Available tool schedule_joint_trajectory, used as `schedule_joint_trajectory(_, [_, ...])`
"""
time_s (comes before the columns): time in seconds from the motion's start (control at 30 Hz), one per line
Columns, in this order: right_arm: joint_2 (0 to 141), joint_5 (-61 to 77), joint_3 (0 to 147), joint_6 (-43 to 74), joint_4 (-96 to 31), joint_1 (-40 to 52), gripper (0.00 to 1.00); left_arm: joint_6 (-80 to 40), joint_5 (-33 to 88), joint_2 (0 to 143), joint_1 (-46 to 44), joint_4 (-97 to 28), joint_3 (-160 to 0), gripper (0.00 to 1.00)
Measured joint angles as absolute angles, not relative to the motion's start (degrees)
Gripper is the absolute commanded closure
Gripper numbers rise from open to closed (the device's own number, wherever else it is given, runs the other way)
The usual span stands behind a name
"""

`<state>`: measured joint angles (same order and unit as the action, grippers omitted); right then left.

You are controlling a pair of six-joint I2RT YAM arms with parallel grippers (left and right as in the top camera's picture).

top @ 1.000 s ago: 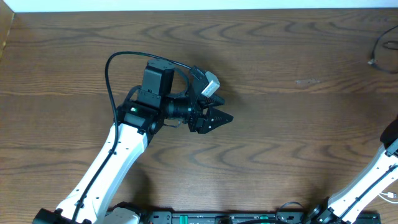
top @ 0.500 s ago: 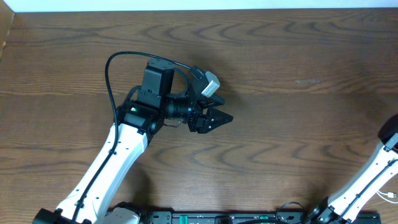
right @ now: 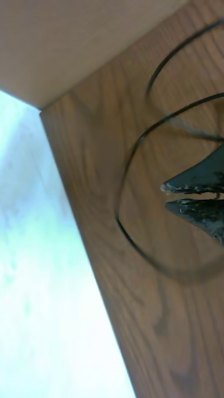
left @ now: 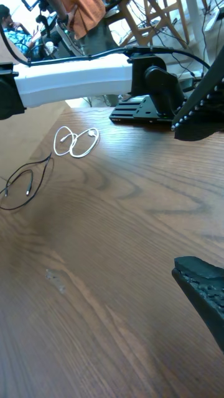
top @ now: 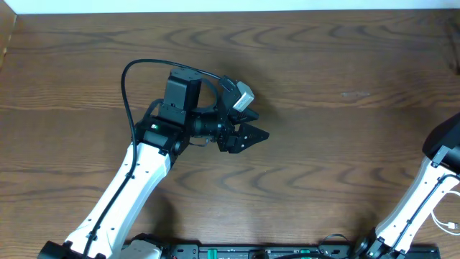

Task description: Untangle cables

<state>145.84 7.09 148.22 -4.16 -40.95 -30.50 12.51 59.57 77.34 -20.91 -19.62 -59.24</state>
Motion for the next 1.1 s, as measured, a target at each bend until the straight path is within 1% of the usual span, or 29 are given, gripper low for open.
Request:
schedule_joint_trajectory(0.03, [146.34,6.44,148.24,-4.23,-41.21,-30.63,0.95,12.51,59.57,77.34,-20.91,-19.51,-59.24,0.35])
schedule_joint_trajectory(0.07, [146.78,5.67,148.24,-4.25,-41.54,-30.85,0.91,12.51,59.57,77.34,-20.91,-19.42,-59.22,0.35])
schedule_joint_trajectory(0.13, [148.29,4.21,148.24,-4.67,-42.68,-31.29,0.86,12.49,59.55,77.34,-20.91,-19.11,-59.22,0.35])
schedule_joint_trajectory(0.2, [149.67,3.36,148.24,-4.69,-43.97,-31.59,0.72,12.51,59.55,77.34,-20.91,-18.98,-59.24,0.35])
schedule_joint_trajectory(0.33, [152.00,4.19,148.24,-5.10,-46.30,-32.08,0.59,12.47,59.55,77.34,-20.91,-18.87,-59.24,0.35])
schedule_joint_trajectory(0.4, [152.42,6.35,148.22,-5.23,-47.16,-32.05,0.51,12.47,59.46,77.34,-20.91,-18.90,-59.24,0.35])
schedule_joint_trajectory(0.43, [152.44,7.68,148.22,-5.30,-47.62,-31.99,0.45,12.47,59.42,77.34,-20.97,-18.90,-59.24,0.35])
schedule_joint_trajectory(0.47, [152.44,8.82,148.22,-5.43,-47.90,-31.81,0.27,12.47,59.40,77.34,-21.06,-18.90,-59.24,0.35])
schedule_joint_trajectory(0.5, [152.42,10.22,148.22,-5.23,-48.10,-31.53,0.12,12.47,59.37,77.34,-21.19,-18.92,-59.22,0.35])
schedule_joint_trajectory(0.53, [152.42,11.05,148.22,-5.39,-48.29,-31.35,0.01,12.47,59.37,77.34,-21.34,-18.90,-59.24,0.35])
schedule_joint_trajectory(0.83, [152.42,12.49,144.27,-6.02,-48.84,-27.24,0.01,12.47,59.18,77.34,-22.79,-18.90,-59.22,0.35])
schedule_joint_trajectory(1.1, [152.42,17.26,138.45,-14.04,-48.86,-24.12,0.01,12.47,59.16,77.34,-22.79,-18.90,-59.24,0.35])
